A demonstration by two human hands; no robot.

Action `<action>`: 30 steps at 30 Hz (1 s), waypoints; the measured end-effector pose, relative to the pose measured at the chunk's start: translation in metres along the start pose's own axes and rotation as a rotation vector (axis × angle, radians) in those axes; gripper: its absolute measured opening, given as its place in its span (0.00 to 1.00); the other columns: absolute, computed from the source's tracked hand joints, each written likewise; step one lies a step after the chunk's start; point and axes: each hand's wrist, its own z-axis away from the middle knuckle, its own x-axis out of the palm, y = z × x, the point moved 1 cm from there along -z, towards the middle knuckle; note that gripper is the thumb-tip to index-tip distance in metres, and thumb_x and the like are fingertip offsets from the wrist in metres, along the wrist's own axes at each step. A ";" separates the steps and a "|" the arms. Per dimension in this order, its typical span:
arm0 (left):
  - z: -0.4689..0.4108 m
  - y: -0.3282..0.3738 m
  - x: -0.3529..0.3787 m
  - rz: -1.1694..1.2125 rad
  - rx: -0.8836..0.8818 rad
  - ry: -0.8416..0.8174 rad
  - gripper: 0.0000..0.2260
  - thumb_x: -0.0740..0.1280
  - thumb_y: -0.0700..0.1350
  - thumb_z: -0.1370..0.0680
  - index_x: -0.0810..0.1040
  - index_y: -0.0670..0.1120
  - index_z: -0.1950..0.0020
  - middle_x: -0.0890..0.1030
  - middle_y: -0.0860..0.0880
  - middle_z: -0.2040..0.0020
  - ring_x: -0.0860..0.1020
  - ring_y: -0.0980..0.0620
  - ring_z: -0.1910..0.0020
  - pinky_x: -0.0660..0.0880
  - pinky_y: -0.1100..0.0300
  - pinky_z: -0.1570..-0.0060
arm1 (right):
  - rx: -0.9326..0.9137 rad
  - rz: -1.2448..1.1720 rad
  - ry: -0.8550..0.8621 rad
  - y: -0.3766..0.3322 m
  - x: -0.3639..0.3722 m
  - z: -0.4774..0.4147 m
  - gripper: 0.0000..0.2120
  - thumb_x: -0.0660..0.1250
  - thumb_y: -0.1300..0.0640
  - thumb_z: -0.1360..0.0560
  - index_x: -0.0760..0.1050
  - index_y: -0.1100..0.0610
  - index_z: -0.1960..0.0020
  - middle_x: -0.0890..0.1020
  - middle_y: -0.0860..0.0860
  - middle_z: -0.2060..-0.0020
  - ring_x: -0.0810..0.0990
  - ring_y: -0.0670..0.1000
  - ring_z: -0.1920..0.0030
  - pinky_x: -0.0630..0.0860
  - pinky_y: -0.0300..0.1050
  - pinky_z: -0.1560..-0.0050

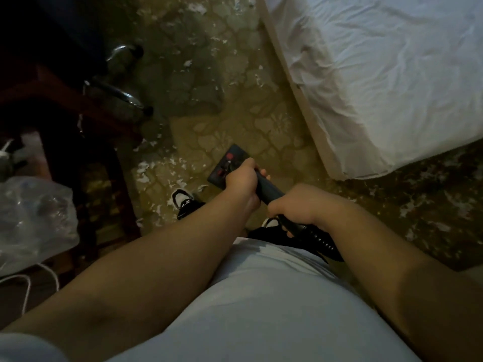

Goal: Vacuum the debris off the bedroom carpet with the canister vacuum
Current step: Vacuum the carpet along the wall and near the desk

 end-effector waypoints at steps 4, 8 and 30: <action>-0.018 0.049 -0.051 0.086 0.063 0.086 0.04 0.65 0.41 0.23 0.74 0.43 0.57 0.75 0.47 0.70 0.74 0.50 0.72 0.74 0.58 0.69 | -0.047 0.104 -0.026 -0.059 0.032 -0.026 0.17 0.75 0.50 0.29 0.80 0.61 0.48 0.87 0.61 0.56 0.88 0.61 0.57 0.85 0.55 0.53; -0.040 0.105 -0.106 0.177 0.104 0.152 0.06 0.66 0.43 0.22 0.74 0.43 0.58 0.76 0.48 0.69 0.75 0.50 0.70 0.76 0.58 0.68 | -0.076 0.216 -0.035 -0.129 0.070 -0.051 0.16 0.75 0.48 0.29 0.81 0.59 0.50 0.86 0.60 0.55 0.87 0.62 0.55 0.82 0.52 0.55; -0.099 0.275 -0.273 0.230 0.058 0.234 0.03 0.66 0.40 0.25 0.75 0.43 0.58 0.75 0.47 0.69 0.74 0.51 0.73 0.76 0.60 0.68 | -0.085 0.298 -0.121 -0.330 0.194 -0.129 0.16 0.76 0.50 0.28 0.81 0.60 0.48 0.87 0.60 0.58 0.88 0.61 0.58 0.85 0.56 0.54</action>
